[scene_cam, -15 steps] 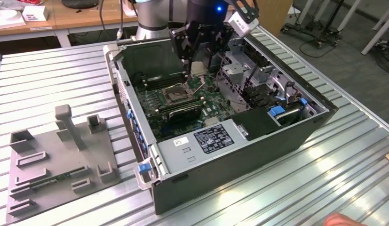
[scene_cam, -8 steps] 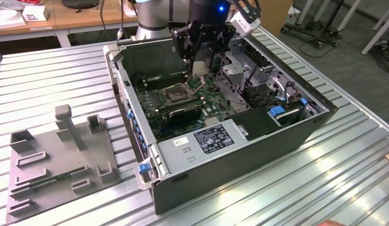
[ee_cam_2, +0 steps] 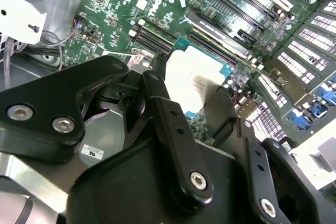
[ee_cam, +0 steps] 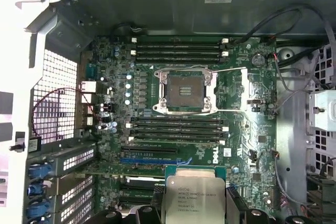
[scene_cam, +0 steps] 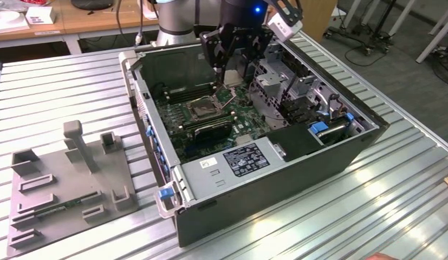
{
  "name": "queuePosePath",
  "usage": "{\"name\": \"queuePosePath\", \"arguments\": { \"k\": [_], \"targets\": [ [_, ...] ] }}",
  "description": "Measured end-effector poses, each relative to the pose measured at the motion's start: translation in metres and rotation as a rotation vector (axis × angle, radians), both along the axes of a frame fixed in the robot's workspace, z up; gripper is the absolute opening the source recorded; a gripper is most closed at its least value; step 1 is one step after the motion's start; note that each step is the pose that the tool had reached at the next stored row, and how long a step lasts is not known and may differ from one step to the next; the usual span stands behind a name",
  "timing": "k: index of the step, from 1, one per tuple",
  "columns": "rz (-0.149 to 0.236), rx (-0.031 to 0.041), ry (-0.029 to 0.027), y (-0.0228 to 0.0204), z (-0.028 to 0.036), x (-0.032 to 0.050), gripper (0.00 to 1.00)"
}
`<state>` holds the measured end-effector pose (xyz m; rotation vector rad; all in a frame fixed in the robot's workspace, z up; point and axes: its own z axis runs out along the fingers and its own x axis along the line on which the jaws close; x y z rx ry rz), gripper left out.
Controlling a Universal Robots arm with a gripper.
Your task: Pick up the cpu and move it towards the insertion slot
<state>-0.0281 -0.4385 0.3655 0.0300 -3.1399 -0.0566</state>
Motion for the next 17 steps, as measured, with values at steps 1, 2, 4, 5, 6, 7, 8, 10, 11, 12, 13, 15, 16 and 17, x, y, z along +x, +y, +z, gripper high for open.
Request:
{"name": "queuePosePath", "arguments": {
  "k": [1, 2, 4, 5, 6, 7, 8, 10, 11, 12, 13, 15, 16, 17],
  "targets": [
    [0.0, -0.0001, 0.0, 0.0, 0.0, 0.0006, 0.54],
    [0.0, 0.0, 0.0, 0.0, 0.0, 0.0005, 0.54],
    [0.0, -0.0001, 0.0, 0.0, -0.0004, -0.001, 0.54],
    [0.0, -0.0001, 0.0, 0.0, -0.0007, -0.0024, 0.54],
    [0.0, -0.0001, 0.0, 0.0, -0.0009, -0.0041, 0.54],
    [0.0, -0.0001, 0.0, 0.0, -0.0011, -0.0056, 0.54],
    [0.0, -0.0001, 0.0, 0.0, -0.0012, -0.0075, 0.54],
    [0.0, 0.0, 0.0, 0.0, -0.0017, -0.011, 0.54],
    [0.0, 0.0001, -0.0001, 0.0001, -0.0021, -0.0118, 0.54],
    [0.0, -0.0001, 0.0, 0.0005, -0.0023, -0.0121, 0.54],
    [0.0, -0.0001, 0.0, 0.0015, -0.0026, -0.0121, 0.54],
    [0.0, -0.0001, 0.0, 0.0041, -0.0032, -0.0121, 0.54],
    [0.0, 0.0, 0.0, 0.0055, -0.0035, -0.0122, 0.54],
    [0.0, -0.0001, 0.0, 0.007, -0.0038, -0.0123, 0.54]
  ]
}}
